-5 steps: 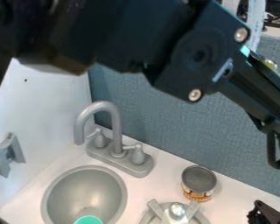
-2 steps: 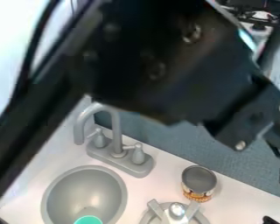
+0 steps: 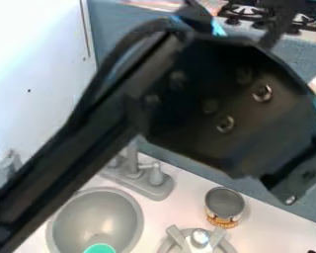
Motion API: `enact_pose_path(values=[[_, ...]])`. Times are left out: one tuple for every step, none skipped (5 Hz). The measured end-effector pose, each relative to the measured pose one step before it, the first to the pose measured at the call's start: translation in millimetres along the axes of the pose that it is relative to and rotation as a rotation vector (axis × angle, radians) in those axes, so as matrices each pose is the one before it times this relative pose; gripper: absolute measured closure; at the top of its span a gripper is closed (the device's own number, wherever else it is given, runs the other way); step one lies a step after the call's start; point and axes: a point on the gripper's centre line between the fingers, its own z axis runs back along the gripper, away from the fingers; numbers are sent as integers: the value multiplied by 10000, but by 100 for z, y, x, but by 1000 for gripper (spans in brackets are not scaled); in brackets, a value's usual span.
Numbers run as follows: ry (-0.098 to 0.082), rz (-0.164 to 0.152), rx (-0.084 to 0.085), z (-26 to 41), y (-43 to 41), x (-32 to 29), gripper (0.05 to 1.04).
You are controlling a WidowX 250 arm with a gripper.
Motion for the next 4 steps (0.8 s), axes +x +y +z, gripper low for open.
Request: enact_pose_path(values=[[26,-141,-114,-676,-272,973,109],[-45,113,-18,35,-33,87,184],[-58,67,-49,-29,-8,85,184],[-316,411,60,49,173,-482,184]])
